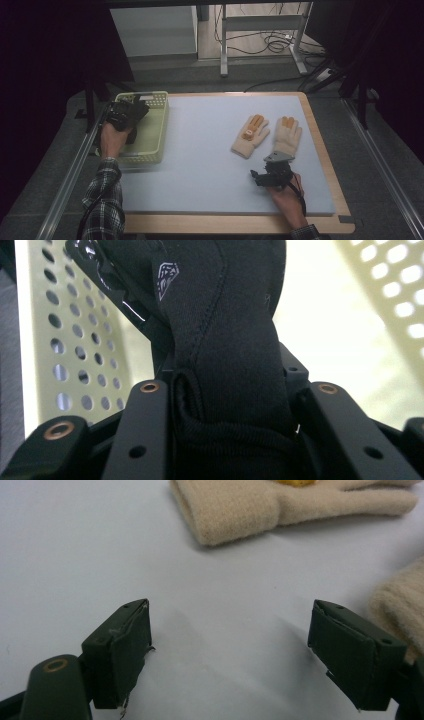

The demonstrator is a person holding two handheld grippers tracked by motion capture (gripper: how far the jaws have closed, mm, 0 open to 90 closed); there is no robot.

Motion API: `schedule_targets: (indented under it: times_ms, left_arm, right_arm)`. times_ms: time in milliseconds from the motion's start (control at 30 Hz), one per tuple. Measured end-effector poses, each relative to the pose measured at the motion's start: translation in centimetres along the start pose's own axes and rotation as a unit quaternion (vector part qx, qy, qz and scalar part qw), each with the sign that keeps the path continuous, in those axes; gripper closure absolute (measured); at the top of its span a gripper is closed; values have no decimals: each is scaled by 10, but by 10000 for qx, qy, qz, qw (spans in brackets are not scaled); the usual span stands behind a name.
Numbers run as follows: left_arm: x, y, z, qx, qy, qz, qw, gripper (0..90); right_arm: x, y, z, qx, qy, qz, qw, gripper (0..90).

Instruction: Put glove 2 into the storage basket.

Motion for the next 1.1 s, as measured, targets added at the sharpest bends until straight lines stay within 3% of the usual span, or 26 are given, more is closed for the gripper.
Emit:
schedule_targets:
  times_ms: [67,167,233,333,400,433,467,567,700,867,933,1033,1100]
  left_arm:
    - [8,-3,-1,6,-76,-198,9998,548]
    - [15,-7,-3,46,26,-494,9988,392]
    - [14,-8,-6,-17,88,-502,9987,311]
    - [12,-8,-7,-200,-75,-597,9980,175]
    - [8,-8,-9,-201,-44,-571,9982,109]
    - [1,-7,-9,-297,-165,-461,9984,87]
    - [1,-7,-9,-297,-165,-461,9984,76]
    - [-14,-6,-12,-485,-539,-179,9972,39]
    - [-23,-7,-11,-547,-836,65,9950,31]
    - [-31,-11,-5,-393,-1056,236,9934,21]
    - [-37,-15,3,-263,-1247,371,9911,18]
    - [-39,-17,8,-179,-1323,404,9902,18]
    - [-45,-19,18,-19,-1461,466,9882,18]
  right_arm:
    - [0,0,0,8,10,-2,10000,172]
    - [0,0,0,18,25,-4,10000,172]
    - [0,0,0,9,16,-2,10000,172]
    - [0,0,0,11,18,-3,10000,172]
    - [0,0,0,1,11,-3,10000,172]
    - [0,0,0,0,9,-2,10000,172]
    - [0,0,0,-1,6,-1,10000,172]
    - [0,0,0,-1,3,-1,10000,172]
    - [0,0,0,-9,-4,1,10000,172]
    - [0,0,0,-14,-10,0,10000,172]
    - [0,0,-1,-18,-14,3,10000,172]
    - [0,0,0,-16,-13,1,10000,172]
    - [0,0,0,-12,-12,1,10000,172]
Point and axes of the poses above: each handheld gripper's, and its own axes: x roughly forward along the jaws, y roughly out of its top, z roughly to its right, the point moved 6 cm from there along x, roughly forward along the jaws, and after that the axes turned 13 degrees about -x, right-handed, at the moved point
